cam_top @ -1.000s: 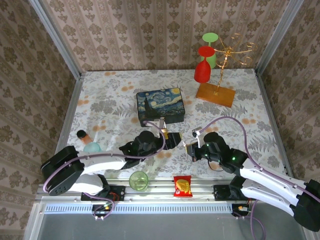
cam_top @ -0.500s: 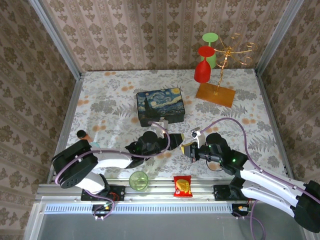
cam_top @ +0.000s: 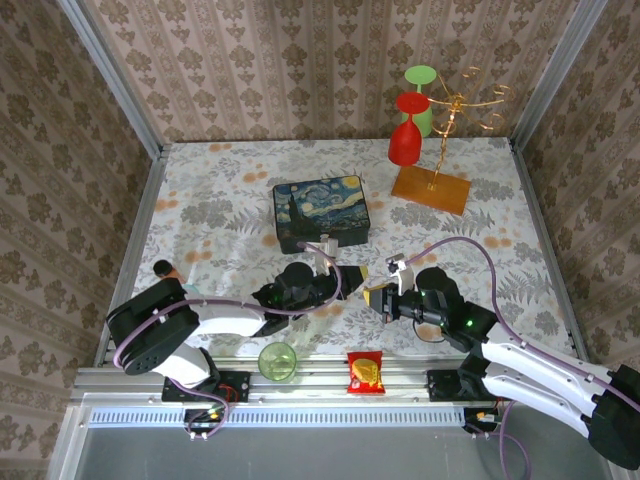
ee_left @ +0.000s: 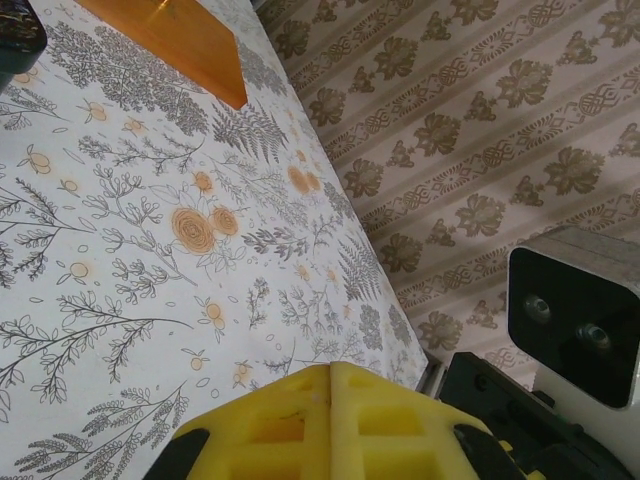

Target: Unlock the padlock with the key

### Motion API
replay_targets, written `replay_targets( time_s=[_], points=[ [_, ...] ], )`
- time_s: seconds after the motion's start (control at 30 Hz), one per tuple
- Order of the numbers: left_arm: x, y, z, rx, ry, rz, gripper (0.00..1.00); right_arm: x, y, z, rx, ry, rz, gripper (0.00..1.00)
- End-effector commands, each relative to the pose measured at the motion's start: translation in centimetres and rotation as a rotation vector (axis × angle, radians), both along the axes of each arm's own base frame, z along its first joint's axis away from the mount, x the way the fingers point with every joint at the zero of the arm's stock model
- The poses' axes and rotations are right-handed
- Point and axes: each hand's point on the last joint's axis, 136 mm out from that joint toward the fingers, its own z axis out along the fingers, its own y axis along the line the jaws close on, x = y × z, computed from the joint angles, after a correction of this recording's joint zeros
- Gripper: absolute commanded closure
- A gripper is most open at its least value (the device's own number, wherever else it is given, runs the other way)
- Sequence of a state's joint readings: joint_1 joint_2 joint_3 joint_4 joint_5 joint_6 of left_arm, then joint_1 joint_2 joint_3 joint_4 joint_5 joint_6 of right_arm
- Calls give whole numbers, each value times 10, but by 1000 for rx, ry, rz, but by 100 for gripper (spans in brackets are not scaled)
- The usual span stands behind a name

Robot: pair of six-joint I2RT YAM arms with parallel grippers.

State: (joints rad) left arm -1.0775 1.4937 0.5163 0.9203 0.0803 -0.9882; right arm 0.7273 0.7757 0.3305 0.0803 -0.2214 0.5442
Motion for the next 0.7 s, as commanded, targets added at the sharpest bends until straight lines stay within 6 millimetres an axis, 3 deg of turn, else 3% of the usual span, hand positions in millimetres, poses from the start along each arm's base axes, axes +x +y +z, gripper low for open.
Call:
replay_targets(
  time_s=[0.0,0.03,0.07,0.1,0.23,0.27,0.43,0.57,0.67],
  points=[
    [-3,-9,9,-38,2,-30,100,6,1,13,52,-33,-20,100],
    [-3,-9,10,-40,5,-30,100,6,2,15,60,-34,-11,100],
    [-3,-9,11,-44,5,-29,100,6,3,17,64,-36,-7,93],
    [-3,-9,13,-52,3,-27,100,6,3,18,68,-37,-5,69],
    [0,-4,23,-100,0,-5,100,6,1,28,136,-53,2,6],
    [0,-3,25,-110,0,0,100,6,1,32,161,-59,6,0],
    [2,-1,40,-158,-10,4,100,8,1,51,304,-75,36,0],
    [3,0,49,-204,-2,6,100,7,5,69,413,-99,80,7],
    [4,3,53,-207,-14,23,100,5,8,79,494,-111,112,24]
  ],
)
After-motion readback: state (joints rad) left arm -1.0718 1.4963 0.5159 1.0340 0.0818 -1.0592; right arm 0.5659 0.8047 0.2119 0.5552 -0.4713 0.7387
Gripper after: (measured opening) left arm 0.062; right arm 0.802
